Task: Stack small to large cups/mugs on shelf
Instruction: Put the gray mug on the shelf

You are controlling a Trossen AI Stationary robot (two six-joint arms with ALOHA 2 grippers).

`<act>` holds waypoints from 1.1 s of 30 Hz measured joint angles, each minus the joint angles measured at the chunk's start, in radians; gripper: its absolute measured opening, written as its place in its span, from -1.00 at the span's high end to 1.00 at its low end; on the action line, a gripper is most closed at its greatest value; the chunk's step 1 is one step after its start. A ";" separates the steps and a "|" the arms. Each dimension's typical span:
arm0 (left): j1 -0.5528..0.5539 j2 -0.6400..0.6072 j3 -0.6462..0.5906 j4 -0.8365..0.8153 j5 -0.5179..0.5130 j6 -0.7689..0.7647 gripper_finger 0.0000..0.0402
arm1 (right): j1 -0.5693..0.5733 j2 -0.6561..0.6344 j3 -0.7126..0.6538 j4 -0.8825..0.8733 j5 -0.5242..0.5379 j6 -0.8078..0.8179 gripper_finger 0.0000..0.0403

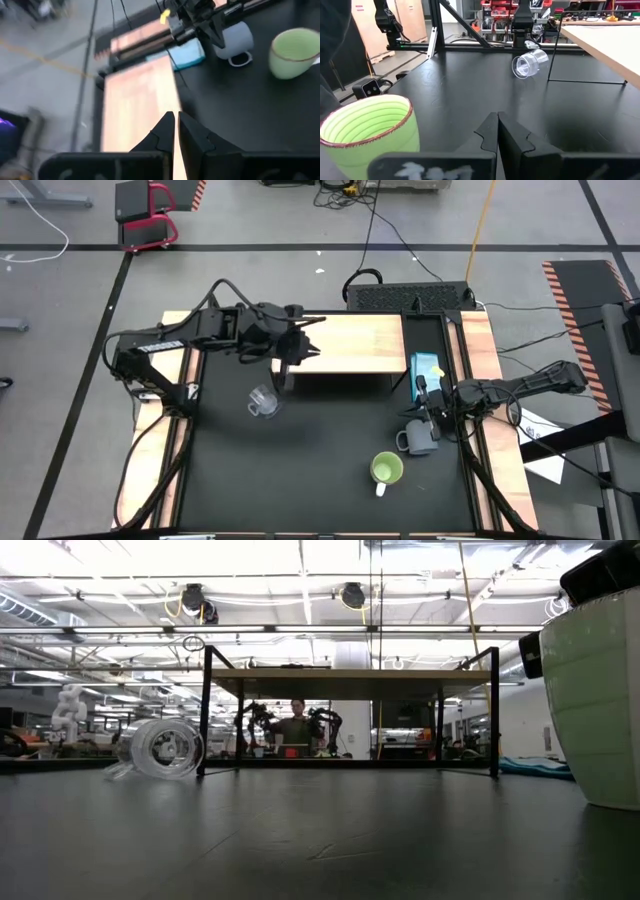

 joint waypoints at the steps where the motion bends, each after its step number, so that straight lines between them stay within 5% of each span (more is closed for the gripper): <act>1: -0.006 0.000 0.000 -0.019 0.000 -0.037 0.87 | 0.000 0.000 0.000 0.003 0.000 0.005 1.00; 5: -0.064 -0.002 -0.025 -0.179 0.016 -0.139 0.87 | 0.000 0.000 0.000 0.003 0.000 0.021 1.00; 9: -0.177 -0.011 -0.203 -0.169 0.009 -0.207 0.87 | 0.000 0.000 0.000 0.003 0.000 0.020 1.00; 15: -0.327 -0.036 -0.560 0.241 -0.123 -0.238 0.87 | 0.000 0.000 0.000 0.003 0.000 -0.007 1.00; 21: -0.390 -0.146 -0.794 0.569 -0.388 -0.325 0.87 | 0.000 0.000 0.000 0.002 -0.001 -0.027 1.00; 33: -0.425 -0.601 -1.284 0.980 -0.490 -0.316 0.87 | 0.000 0.009 0.000 0.010 -0.001 -0.060 1.00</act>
